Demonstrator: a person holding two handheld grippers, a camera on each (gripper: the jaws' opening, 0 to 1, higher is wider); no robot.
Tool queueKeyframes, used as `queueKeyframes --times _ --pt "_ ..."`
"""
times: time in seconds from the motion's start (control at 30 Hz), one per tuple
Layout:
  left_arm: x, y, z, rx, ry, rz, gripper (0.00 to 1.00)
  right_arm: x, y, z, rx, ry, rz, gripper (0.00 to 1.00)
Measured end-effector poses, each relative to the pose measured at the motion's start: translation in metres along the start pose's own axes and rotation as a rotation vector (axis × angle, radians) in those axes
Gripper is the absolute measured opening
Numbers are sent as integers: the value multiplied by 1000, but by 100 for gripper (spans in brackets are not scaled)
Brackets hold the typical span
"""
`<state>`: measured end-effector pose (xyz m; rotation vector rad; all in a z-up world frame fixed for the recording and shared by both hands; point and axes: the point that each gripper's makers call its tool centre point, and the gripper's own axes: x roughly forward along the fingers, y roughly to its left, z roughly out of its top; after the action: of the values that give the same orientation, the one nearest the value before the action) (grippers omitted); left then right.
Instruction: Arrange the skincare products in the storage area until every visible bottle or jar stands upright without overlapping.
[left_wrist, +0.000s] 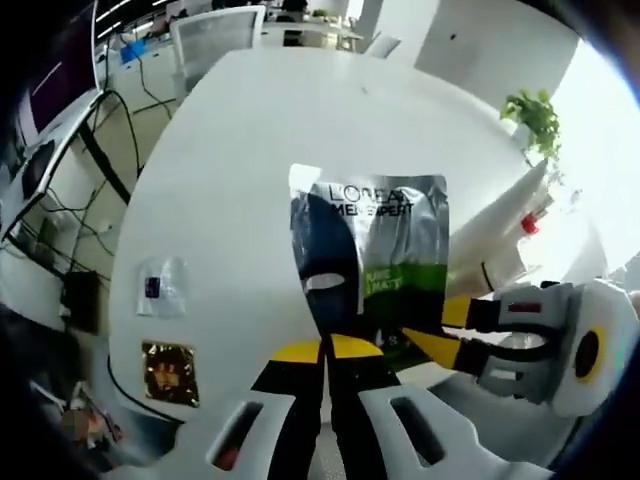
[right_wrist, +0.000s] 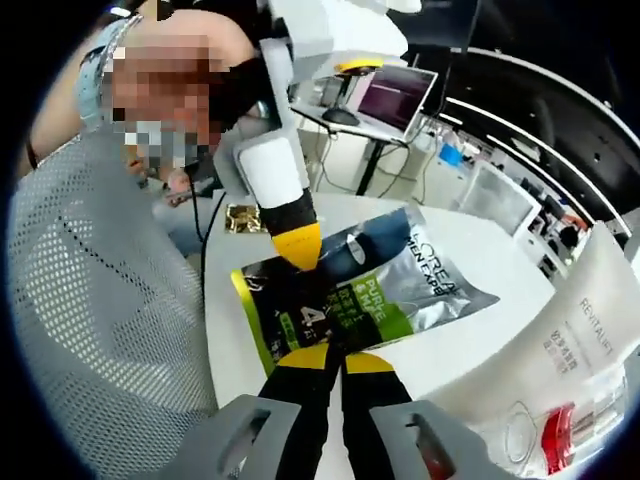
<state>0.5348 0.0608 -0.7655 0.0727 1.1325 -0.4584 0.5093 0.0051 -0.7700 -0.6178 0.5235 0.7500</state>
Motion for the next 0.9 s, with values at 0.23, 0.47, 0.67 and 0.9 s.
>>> queueKeyframes --times 0.23,0.47,0.67,0.9 --pt "9 6 -8 46 -6 39 0 12 6 -5 -45 22 2 0" --pt "17 10 -13 114 49 70 0 13 10 -14 -102 45 5 0" --pt "19 20 -14 90 51 85 0 14 5 -26 -117 92 -1 0" --pt "25 22 -18 117 70 113 0 13 4 -27 -144 101 -16 0"
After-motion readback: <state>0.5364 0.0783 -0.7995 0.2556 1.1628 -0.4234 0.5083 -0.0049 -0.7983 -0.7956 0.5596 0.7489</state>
